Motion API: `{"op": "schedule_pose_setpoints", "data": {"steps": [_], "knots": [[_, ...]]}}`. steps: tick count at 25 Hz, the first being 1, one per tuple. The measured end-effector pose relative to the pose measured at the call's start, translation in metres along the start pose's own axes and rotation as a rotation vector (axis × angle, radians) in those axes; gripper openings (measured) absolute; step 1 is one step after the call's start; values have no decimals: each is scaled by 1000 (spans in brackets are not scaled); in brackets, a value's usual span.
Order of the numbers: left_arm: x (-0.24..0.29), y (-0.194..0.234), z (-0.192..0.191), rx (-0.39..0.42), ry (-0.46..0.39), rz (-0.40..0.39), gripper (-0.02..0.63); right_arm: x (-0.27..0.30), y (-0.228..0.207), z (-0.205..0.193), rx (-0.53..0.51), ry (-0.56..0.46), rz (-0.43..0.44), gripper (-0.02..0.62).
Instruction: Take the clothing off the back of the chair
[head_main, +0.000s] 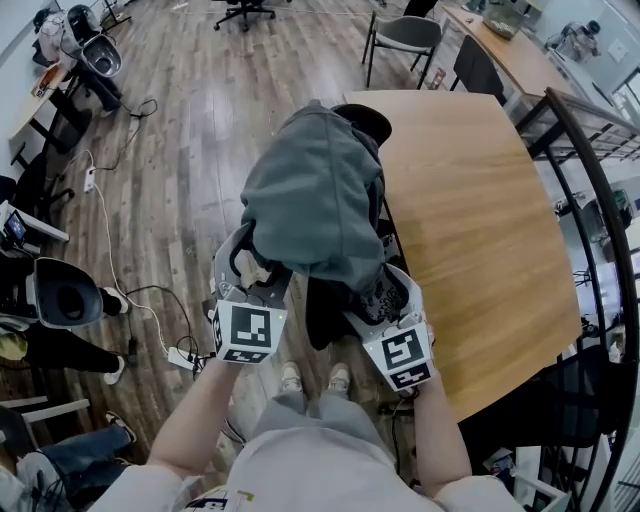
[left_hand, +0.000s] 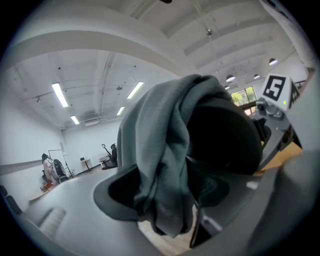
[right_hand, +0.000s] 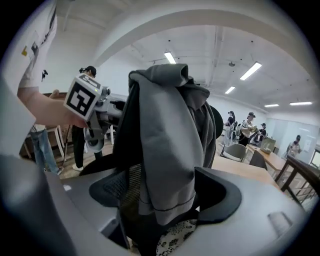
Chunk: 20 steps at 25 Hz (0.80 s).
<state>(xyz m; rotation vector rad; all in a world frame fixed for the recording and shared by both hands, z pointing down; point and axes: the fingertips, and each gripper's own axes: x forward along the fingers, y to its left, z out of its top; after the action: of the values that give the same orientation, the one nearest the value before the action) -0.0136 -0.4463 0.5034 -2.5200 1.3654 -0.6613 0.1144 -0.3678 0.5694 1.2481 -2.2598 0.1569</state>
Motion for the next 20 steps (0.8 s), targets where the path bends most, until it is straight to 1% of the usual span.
{"op": "schedule_pose_setpoints", "data": {"steps": [2, 4, 7, 9, 10, 12, 14, 15, 17, 18, 19, 20], "knots": [[5, -1, 0, 1, -6, -3, 288, 12, -6, -6, -26, 19, -40, 399], [8, -2, 1, 0, -14, -6, 281, 23, -15, -10, -26, 24, -78, 393], [10, 0, 1, -9, -25, -6, 265, 34, -26, -10, 11, 8, -117, 350], [11, 6, 1, -25, -33, 0, 206, 38, -32, -7, 43, -11, -141, 298], [11, 9, 2, -38, -38, 2, 194, 40, -36, -5, 65, -19, -154, 276], [15, 15, 3, -68, -48, -1, 136, 43, -45, -4, 135, -33, -183, 235], [18, 18, 4, -92, -50, -12, 104, 46, -55, -5, 205, -42, -204, 245], [19, 19, 4, -98, -49, -16, 92, 47, -58, -4, 223, -47, -210, 243], [17, 20, 4, -108, -48, -22, 81, 48, -62, -2, 245, -58, -219, 196], [15, 21, 4, -114, -48, -22, 77, 48, -63, 0, 264, -64, -224, 140], [13, 22, 3, -121, -49, -19, 72, 48, -64, 3, 287, -68, -228, 70], [11, 24, 4, -128, -49, -14, 70, 47, -66, 7, 311, -73, -232, 44]]}}
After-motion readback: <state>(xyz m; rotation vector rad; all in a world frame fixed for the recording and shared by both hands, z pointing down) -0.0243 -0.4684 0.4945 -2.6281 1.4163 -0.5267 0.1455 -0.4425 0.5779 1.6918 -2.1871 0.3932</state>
